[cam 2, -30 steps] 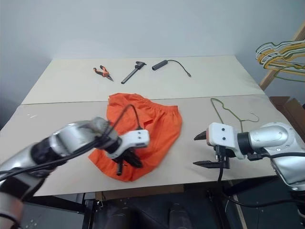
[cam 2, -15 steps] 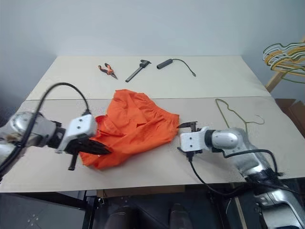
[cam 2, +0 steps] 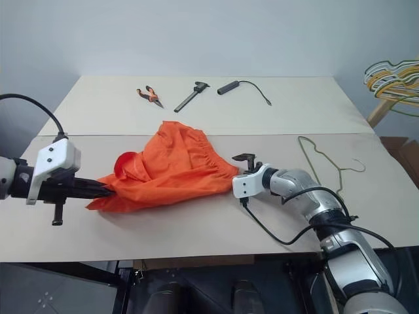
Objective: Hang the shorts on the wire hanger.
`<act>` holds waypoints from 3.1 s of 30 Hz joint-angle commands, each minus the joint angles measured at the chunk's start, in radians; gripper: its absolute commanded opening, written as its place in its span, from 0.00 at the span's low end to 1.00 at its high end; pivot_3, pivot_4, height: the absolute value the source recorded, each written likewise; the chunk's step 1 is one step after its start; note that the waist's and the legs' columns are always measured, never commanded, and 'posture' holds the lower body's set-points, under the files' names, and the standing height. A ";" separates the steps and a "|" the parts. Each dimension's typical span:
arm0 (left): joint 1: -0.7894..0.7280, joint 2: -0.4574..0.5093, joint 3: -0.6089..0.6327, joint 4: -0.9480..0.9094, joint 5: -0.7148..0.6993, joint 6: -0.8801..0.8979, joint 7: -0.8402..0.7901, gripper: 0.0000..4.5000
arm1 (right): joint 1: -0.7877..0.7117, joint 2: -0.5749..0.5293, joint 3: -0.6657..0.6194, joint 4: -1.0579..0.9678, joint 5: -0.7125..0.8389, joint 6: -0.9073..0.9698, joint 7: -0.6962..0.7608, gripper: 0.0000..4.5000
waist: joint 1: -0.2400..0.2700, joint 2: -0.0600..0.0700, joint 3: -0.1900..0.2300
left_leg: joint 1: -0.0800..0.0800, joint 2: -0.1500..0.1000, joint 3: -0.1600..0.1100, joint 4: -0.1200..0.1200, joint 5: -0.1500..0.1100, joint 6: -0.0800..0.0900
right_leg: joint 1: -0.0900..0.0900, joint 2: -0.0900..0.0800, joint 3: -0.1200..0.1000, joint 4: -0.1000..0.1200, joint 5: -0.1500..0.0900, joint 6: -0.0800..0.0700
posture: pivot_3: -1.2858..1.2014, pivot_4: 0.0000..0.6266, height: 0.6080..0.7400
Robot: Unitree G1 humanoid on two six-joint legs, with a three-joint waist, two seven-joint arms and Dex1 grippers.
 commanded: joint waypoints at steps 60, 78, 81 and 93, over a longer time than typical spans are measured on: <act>-1.005 -0.584 -0.258 1.382 0.654 -1.209 0.907 0.00 | -0.529 0.069 -0.166 0.674 0.268 -0.206 -0.330 0.00 | -0.092 0.000 -0.043 | 0.003 -0.007 0.006 -0.018 0.017 -0.010 | 0.001 -0.022 -0.045 -0.007 0.015 -0.002 | 0.52 0.04 1.00; 0.129 -0.041 -0.107 0.069 0.327 -0.531 0.132 0.00 | -0.195 -0.113 0.013 0.512 0.081 -0.612 -0.001 0.00 | -0.099 0.001 -0.043 | 0.019 -0.003 0.009 -0.016 0.010 0.003 | 0.005 -0.019 -0.027 -0.002 0.016 -0.006 | 0.52 0.08 1.00; 0.238 0.018 -0.052 -0.029 0.300 -0.484 0.054 0.00 | -0.149 -0.148 0.020 0.457 0.047 -0.648 -0.014 0.00 | -0.083 0.001 -0.043 | 0.018 -0.002 0.015 -0.016 0.010 0.003 | 0.002 -0.019 -0.026 -0.001 0.016 -0.007 | 0.52 0.09 1.00; 0.540 -0.010 0.135 -0.296 0.261 -0.357 -0.023 0.00 | 0.109 -0.286 -0.027 0.130 0.198 -0.624 0.054 0.00 | -0.055 0.002 -0.042 | 0.020 -0.001 0.018 -0.016 0.009 0.004 | 0.004 -0.018 -0.026 -0.001 0.013 -0.010 | 0.51 0.13 1.00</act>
